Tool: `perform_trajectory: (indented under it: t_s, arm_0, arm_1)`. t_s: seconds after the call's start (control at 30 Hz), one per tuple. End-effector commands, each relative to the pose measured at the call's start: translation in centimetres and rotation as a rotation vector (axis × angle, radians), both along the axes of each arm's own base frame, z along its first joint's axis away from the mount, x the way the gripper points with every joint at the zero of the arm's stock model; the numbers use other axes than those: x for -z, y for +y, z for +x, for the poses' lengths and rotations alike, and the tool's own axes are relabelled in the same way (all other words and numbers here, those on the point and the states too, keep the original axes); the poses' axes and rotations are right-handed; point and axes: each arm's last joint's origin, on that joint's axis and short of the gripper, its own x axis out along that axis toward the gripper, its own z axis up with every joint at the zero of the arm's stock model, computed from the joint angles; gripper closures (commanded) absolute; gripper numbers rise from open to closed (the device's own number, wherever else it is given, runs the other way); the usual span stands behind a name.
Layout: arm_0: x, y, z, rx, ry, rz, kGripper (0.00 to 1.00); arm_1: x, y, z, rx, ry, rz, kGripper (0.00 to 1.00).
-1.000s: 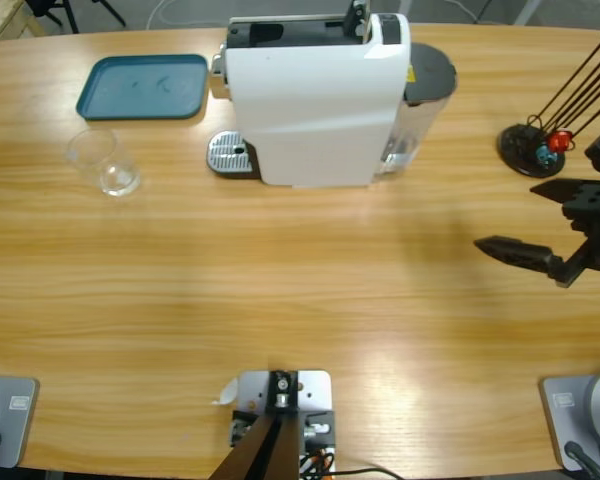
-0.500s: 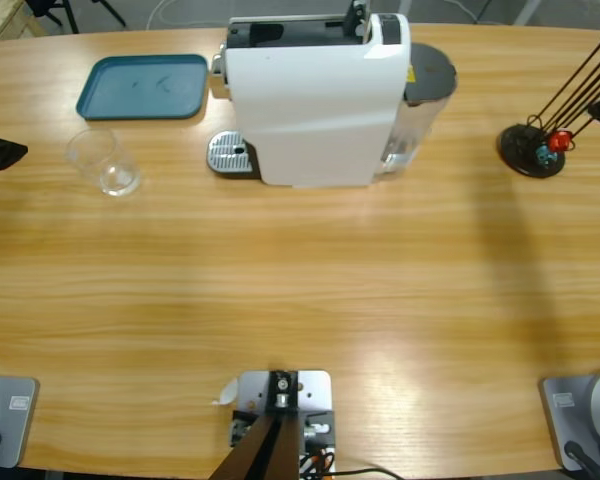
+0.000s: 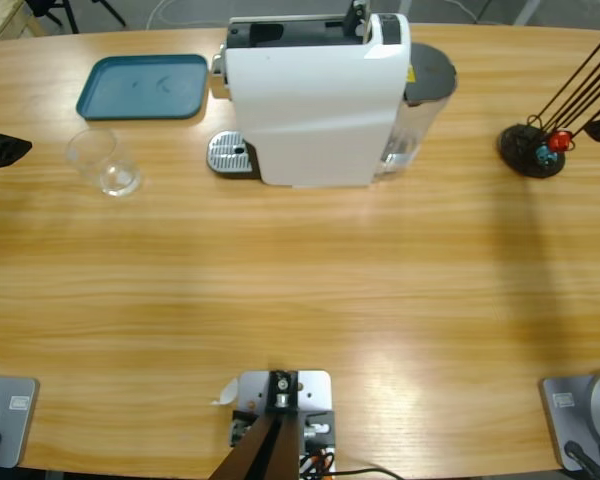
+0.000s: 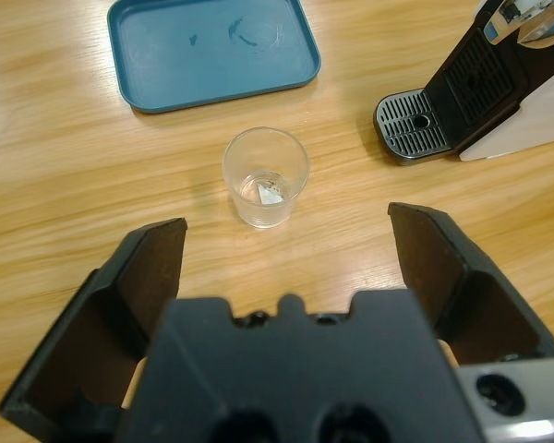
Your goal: Pour coffee
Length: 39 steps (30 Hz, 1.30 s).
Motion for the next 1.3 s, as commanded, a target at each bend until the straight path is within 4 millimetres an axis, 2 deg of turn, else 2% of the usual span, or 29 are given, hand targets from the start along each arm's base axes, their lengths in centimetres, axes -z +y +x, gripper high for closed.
perform_trajectory:
  t_s: [0.03, 0.5, 1.3]
  arm_0:
    - [1.1, 0.1, -0.3, 0.019, 0.019, 0.01, 0.055]
    - [1.1, 0.1, -0.3, 0.02, 0.018, 0.011, 0.055]
    - [1.2, 0.1, -0.2, 0.02, 0.017, 0.01, 0.059]
  arm_1:
    - [2.9, 0.1, 1.3, 0.01, 0.079, 0.005, 1.0]
    - [5.1, 0.6, 2.5, 0.002, 0.109, 0.018, 1.0]
    - [6.0, 0.6, 3.2, 0.018, 0.121, 0.014, 1.0]
